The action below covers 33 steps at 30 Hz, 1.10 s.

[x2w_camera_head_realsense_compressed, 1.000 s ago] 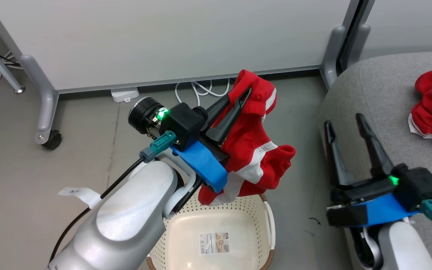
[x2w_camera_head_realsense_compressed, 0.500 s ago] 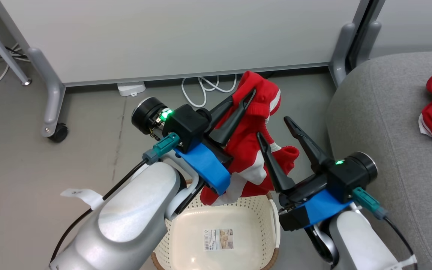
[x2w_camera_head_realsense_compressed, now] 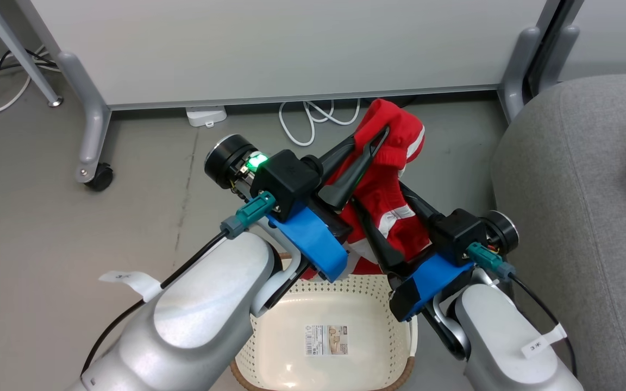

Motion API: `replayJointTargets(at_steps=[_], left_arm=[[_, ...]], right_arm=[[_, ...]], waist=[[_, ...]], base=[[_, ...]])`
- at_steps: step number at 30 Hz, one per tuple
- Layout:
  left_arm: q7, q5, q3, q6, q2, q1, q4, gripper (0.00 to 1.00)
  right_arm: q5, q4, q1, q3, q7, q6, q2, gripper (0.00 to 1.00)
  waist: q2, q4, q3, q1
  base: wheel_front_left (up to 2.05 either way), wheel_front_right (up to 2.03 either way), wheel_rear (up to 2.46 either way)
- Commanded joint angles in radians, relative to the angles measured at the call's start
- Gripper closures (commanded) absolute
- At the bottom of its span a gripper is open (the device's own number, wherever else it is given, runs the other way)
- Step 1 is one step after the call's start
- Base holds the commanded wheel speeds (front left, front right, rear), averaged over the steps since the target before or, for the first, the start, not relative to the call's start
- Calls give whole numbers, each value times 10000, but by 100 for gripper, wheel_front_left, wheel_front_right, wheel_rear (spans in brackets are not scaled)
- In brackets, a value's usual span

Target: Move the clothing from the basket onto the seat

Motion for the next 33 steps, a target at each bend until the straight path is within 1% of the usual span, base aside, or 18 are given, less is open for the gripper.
replayJointTargets(at_steps=[1, 2, 5, 9, 33], left_arm=[[-88, -4, -14, -6, -26, -130, 15, 100], [-82, -13, -28, -11, -36, -141, 23, 100], [-99, -26, -49, -9, -53, -156, 54, 100], [-147, -52, -71, 7, -40, -166, 100, 100], [-239, -123, -301, 74, 29, -238, 202, 100]], right_arm=[[158, 94, -202, 14, -36, 5, -23, 67], [190, 180, -296, 25, -34, 5, -24, 100], [481, 368, -341, 149, -36, 5, -26, 100], [574, 421, -389, 224, -36, 5, -26, 100], [737, 250, -205, 159, -36, 5, -24, 100]], waist=[[0, 22, -5, -1], [0, 37, -5, -1], [0, 62, -17, -1], [0, 60, -30, -1], [0, -19, 16, -1]], base=[[0, 0, 0], [0, 0, 0], [0, 0, 0], [0, 0, 0], [0, 0, 0]])
